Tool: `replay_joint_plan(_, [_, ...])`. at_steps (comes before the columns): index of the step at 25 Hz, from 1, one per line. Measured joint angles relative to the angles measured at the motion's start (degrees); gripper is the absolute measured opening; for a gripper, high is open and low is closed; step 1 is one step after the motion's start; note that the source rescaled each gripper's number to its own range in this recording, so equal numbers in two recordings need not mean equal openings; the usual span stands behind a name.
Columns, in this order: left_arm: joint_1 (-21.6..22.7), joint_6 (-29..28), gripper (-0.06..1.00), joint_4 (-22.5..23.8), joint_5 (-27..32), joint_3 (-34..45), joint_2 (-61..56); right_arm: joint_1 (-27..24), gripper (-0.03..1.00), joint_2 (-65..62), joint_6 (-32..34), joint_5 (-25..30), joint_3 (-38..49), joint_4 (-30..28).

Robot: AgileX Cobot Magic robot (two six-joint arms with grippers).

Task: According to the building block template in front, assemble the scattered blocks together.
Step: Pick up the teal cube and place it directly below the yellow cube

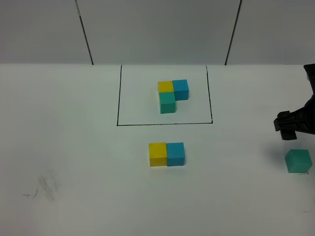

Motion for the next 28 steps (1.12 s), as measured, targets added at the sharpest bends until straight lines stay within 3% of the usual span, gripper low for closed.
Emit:
replay_joint_plan(8, [0.0, 0.0, 0.74, 0.0, 0.0, 0.0, 0.0, -2.6, 0.86, 2.4, -5.0, -0.6, 0.0, 2.2])
replay_joint_plan(28, [0.0, -0.1, 0.74, 0.0, 0.0, 0.0, 0.0, -2.6, 0.86, 12.1, -6.4, -3.1, 0.1, 4.5])
